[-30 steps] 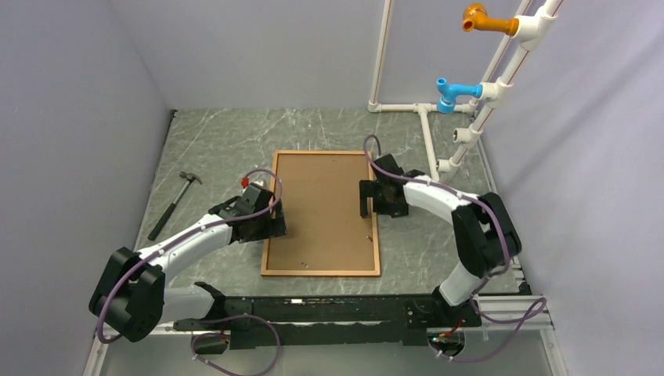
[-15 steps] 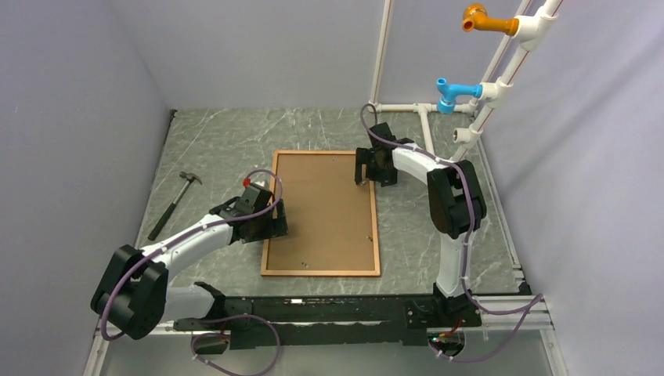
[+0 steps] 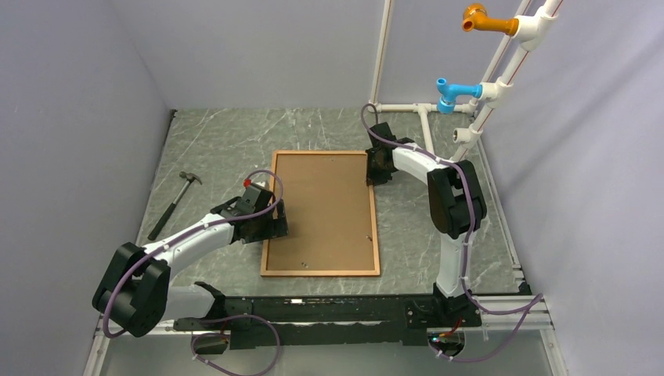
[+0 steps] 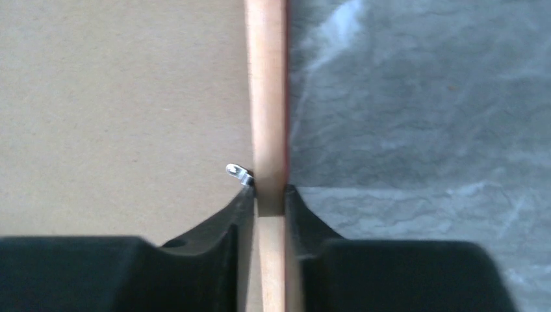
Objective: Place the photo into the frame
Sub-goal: Install the photo frame at the center of the board.
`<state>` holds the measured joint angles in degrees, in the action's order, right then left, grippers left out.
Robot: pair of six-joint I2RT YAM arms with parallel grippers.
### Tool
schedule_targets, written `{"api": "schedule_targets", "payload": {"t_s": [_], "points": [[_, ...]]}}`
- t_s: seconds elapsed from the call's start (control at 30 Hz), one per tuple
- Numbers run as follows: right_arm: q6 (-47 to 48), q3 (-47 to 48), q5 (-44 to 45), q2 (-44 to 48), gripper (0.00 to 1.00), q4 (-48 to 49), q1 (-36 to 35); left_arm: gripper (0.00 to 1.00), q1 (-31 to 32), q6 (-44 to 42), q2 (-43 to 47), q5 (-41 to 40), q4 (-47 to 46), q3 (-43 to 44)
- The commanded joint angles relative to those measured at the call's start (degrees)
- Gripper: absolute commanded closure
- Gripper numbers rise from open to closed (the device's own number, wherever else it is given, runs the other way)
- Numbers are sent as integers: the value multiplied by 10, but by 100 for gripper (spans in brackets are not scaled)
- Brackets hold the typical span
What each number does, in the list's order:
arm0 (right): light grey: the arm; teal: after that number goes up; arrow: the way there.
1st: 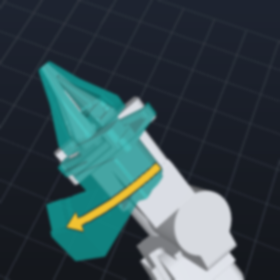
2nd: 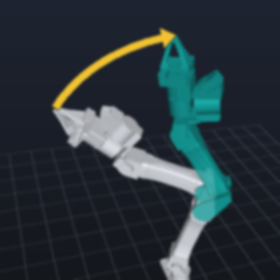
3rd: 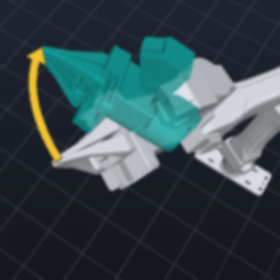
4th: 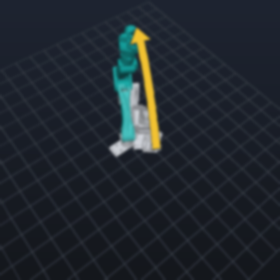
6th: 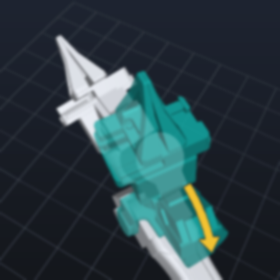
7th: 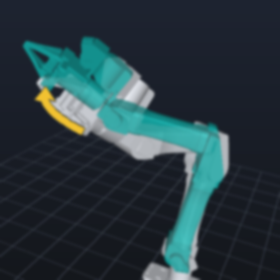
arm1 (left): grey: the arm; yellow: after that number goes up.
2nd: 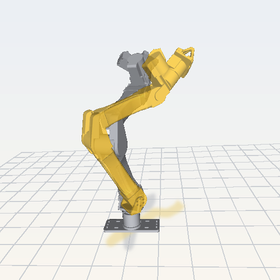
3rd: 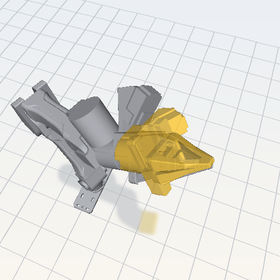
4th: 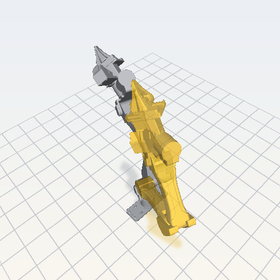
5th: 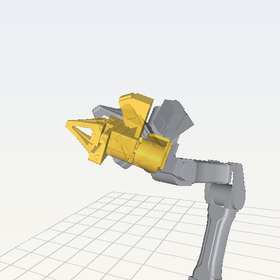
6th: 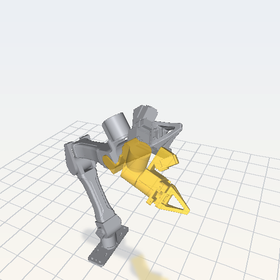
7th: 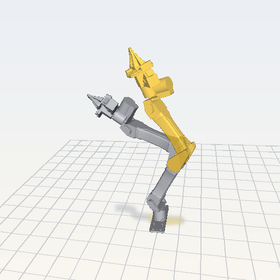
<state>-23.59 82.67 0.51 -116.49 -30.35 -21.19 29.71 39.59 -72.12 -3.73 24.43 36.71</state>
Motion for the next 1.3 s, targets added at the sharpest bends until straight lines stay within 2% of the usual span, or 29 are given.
{"api": "schedule_targets", "payload": {"t_s": [0.0, 0.1, 0.37, 0.5, 0.53, 0.57, 0.67, 0.8, 0.9, 1.0, 1.03, 1.1, 1.2, 1.27], "points": [[3, -29, 36, 4, 88, -13, 1, 7, -2, -7, 3, 4, -12, 0], [6, -29, 48, 2, 100, -16, 1, 7, -2, -7, 7, 4, -13, -2], [19, -49, 41, 28, 100, 8, 1, 7, -2, -8, 7, 3, -13, -2], [23, -58, 22, 48, 51, 23, 1, 7, -2, -7, 6, 2, -13, -4], [22, -59, 20, 50, 42, 23, 1, 7, -2, -7, 5, 1, -13, -3], [21, -59, 17, 52, 36, 23, 1, 7, -2, -7, 3, 2, -13, -3], [19, -61, 5, 52, 32, 27, 2, 7, -2, -7, 0, 3, -16, -5], [18, -48, 12, 29, 36, 24, 1, 7, -2, -7, -5, 5, -23, -9], [21, -30, 25, 9, 43, 14, 1, 8, -2, -7, -9, 6, -27, -12], [21, -19, 43, -4, 71, 7, 1, 9, -3, -8, -14, 7, -31, -14], [21, -17, 48, -5, 76, 6, 1, 9, -2, -8, -15, 8, -32, -15], [18, -18, 57, -6, 79, 9, 1, 10, -2, -9, -17, 11, -35, -15], [9, -25, 67, -6, 97, 16, 1, 11, -2, -11, -20, 16, -43, -18], [7, -30, 63, -3, 100, 22, 1, 12, -2, -11, -21, 20, -47, -20]]}}
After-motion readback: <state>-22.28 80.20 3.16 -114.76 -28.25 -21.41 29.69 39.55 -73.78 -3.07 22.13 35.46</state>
